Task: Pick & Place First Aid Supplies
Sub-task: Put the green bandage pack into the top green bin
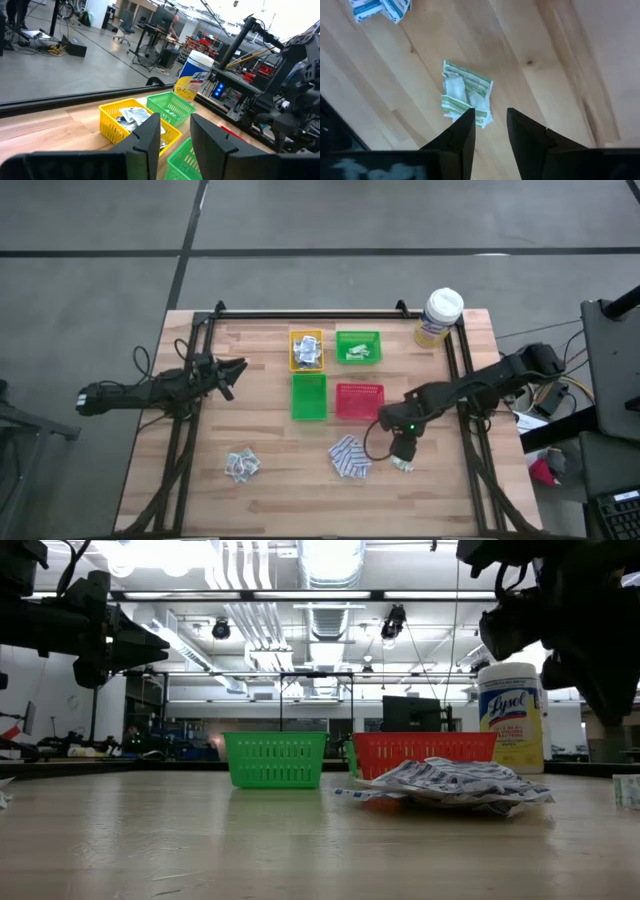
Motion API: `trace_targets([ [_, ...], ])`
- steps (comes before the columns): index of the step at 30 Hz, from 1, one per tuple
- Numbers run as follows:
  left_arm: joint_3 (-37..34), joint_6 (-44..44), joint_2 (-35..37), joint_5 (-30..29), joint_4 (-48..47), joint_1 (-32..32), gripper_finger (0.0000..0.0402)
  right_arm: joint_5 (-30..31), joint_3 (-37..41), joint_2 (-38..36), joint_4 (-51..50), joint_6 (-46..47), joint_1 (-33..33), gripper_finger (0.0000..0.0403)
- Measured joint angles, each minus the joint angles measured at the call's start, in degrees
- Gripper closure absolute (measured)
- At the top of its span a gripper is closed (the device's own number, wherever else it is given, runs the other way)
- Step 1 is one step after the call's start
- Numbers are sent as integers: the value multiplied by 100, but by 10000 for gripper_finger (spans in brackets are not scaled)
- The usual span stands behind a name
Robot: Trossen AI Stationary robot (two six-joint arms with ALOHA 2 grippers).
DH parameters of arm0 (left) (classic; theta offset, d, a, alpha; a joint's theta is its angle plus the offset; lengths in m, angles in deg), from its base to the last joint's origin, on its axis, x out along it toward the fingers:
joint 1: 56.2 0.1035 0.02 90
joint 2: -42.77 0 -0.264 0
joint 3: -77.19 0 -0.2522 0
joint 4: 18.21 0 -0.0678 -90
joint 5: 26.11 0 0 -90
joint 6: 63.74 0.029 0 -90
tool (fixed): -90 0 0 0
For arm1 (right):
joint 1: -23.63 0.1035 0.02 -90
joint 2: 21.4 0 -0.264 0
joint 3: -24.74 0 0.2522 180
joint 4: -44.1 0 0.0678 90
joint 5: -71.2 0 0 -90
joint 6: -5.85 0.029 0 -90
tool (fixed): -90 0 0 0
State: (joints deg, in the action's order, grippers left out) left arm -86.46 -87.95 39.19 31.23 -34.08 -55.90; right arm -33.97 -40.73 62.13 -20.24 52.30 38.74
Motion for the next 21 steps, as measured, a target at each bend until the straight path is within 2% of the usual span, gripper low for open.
trace_targets([
  [12,-2,-143,0,4,8,0,293,32,-86,721,7,303,191,290],
  [21,-7,-201,-1,19,26,0,293,358,-82,701,42,298,193,296],
])
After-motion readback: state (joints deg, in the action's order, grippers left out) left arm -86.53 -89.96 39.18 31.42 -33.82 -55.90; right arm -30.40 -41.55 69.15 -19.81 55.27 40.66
